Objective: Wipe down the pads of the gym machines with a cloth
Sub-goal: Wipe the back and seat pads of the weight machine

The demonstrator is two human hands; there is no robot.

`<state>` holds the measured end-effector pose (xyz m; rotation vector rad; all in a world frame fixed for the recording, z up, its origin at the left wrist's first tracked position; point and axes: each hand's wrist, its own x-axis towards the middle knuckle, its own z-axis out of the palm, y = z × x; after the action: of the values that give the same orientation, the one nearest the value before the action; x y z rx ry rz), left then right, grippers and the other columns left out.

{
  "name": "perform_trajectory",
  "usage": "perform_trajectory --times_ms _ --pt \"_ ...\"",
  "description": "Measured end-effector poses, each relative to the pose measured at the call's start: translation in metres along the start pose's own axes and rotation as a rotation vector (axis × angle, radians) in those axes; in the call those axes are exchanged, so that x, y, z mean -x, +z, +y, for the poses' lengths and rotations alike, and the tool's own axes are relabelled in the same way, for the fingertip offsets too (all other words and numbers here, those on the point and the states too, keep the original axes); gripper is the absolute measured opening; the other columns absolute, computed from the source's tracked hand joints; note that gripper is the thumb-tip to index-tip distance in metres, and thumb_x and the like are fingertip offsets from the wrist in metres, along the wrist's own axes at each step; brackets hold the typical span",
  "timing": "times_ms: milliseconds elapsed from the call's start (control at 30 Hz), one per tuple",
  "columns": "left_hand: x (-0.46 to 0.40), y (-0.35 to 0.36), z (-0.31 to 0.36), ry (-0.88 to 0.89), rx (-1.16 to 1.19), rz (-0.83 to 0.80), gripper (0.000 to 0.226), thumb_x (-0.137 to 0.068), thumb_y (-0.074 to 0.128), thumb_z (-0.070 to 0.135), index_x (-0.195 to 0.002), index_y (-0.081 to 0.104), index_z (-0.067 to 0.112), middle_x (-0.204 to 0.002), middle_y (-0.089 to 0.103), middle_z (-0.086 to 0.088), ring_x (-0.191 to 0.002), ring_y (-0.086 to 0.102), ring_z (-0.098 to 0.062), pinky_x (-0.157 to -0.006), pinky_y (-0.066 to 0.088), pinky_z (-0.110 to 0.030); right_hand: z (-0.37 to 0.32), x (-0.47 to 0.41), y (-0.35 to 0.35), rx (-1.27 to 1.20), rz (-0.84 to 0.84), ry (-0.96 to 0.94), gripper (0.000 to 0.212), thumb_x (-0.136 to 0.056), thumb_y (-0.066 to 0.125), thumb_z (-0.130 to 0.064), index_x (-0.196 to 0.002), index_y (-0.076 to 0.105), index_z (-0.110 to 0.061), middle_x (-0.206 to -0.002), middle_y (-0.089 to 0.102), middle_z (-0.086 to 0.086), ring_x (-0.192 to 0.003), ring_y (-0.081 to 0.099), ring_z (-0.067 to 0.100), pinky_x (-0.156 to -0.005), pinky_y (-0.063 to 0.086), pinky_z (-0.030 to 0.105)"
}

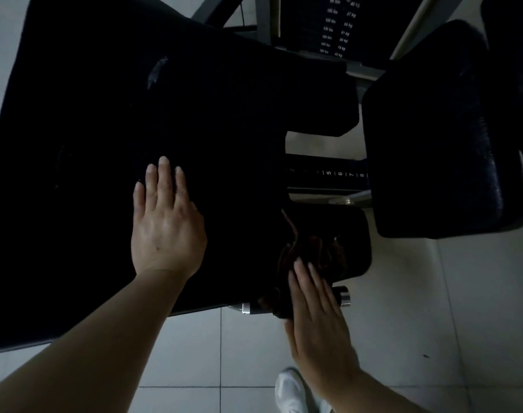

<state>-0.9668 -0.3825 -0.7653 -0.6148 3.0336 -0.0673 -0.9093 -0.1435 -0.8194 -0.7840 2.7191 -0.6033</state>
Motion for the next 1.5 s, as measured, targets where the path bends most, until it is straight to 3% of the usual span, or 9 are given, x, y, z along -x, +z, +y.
perform_trajectory --times_ms 267,567,700,800,867,1067,1233,1433,1500 --pt "0.0 0.0 0.001 0.002 -0.001 0.0 0.057 -0.098 0.026 0.025 -0.15 0.016 0.003 -0.159 0.005 -0.014 -0.147 0.0 -0.026 -0.12 -0.001 -0.039 0.001 -0.156 -0.026 -0.103 0.04 0.396 0.058 -0.1 0.026 -0.04 -0.15 0.025 -0.011 -0.158 0.021 0.002 -0.147 0.011 0.017 -0.118 0.012 0.031" --pt "-0.001 0.001 0.0 0.002 0.018 0.007 0.056 -0.099 0.03 0.022 -0.149 0.019 0.0 -0.159 0.009 -0.016 -0.147 0.004 -0.028 -0.12 0.001 -0.041 0.018 -0.026 -0.002 -0.028 0.041 0.163 0.059 -0.104 0.015 -0.043 -0.147 0.027 -0.006 -0.159 0.018 0.01 -0.146 0.018 0.023 -0.115 0.022 0.037" --pt "0.0 0.003 0.002 -0.013 0.018 0.017 0.056 -0.098 0.031 0.022 -0.148 0.02 -0.001 -0.158 0.01 -0.017 -0.147 0.004 -0.029 -0.12 0.002 -0.042 0.031 -0.087 -0.011 0.038 0.101 0.257 0.063 -0.101 0.012 -0.044 -0.147 0.029 -0.006 -0.158 0.021 0.008 -0.147 0.014 0.023 -0.119 0.009 0.038" --pt "0.001 0.005 0.004 -0.032 0.027 0.043 0.055 -0.098 0.034 0.019 -0.148 0.022 -0.002 -0.158 0.012 -0.018 -0.147 0.006 -0.031 -0.119 0.003 -0.043 0.071 -0.156 -0.029 -0.001 0.056 0.51 0.053 -0.102 0.025 -0.038 -0.144 0.037 -0.009 -0.159 0.019 0.002 -0.148 0.006 0.018 -0.12 0.0 0.037" --pt "0.001 0.006 0.005 -0.035 0.023 0.056 0.055 -0.098 0.03 0.021 -0.147 0.023 -0.002 -0.157 0.014 -0.019 -0.146 0.008 -0.032 -0.119 0.004 -0.044 0.088 -0.176 -0.04 -0.036 0.022 0.582 0.047 -0.102 0.029 -0.035 -0.139 0.045 -0.011 -0.158 0.02 -0.001 -0.147 0.006 0.017 -0.12 0.002 0.036" --pt "-0.002 0.005 0.0 0.022 0.004 0.044 0.055 -0.099 0.031 0.021 -0.148 0.02 -0.001 -0.159 0.01 -0.016 -0.147 0.004 -0.028 -0.119 0.001 -0.041 0.073 -0.071 -0.011 -0.118 0.186 0.245 0.051 -0.099 0.027 -0.033 -0.146 0.035 -0.013 -0.158 0.022 0.0 -0.147 0.013 0.016 -0.118 0.02 0.037" --pt "-0.003 0.005 -0.002 0.019 0.009 0.052 0.055 -0.099 0.032 0.02 -0.148 0.021 -0.002 -0.158 0.011 -0.017 -0.147 0.005 -0.029 -0.119 0.001 -0.041 0.045 0.004 0.016 -0.219 0.181 0.268 0.06 -0.101 0.02 -0.049 -0.146 0.024 -0.009 -0.16 0.01 0.007 -0.148 0.006 0.025 -0.119 0.014 0.037" --pt "0.001 0.012 0.003 -0.022 0.002 0.093 0.06 -0.095 0.021 0.028 -0.147 0.022 -0.001 -0.158 0.012 -0.019 -0.146 0.006 -0.031 -0.118 0.0 -0.041 0.067 -0.105 -0.017 -0.058 0.139 0.46 0.062 -0.1 0.021 -0.046 -0.149 0.026 -0.008 -0.159 0.017 0.005 -0.147 0.009 0.02 -0.118 0.011 0.032" --pt "0.002 0.013 0.004 -0.039 0.001 0.097 0.057 -0.097 0.024 0.025 -0.148 0.022 -0.001 -0.158 0.012 -0.018 -0.147 0.006 -0.031 -0.118 0.0 -0.041 0.09 -0.149 -0.03 -0.117 0.062 0.549 0.05 -0.102 0.028 -0.041 -0.137 0.047 -0.01 -0.147 0.041 0.007 -0.136 0.036 0.024 -0.102 0.036 0.033"
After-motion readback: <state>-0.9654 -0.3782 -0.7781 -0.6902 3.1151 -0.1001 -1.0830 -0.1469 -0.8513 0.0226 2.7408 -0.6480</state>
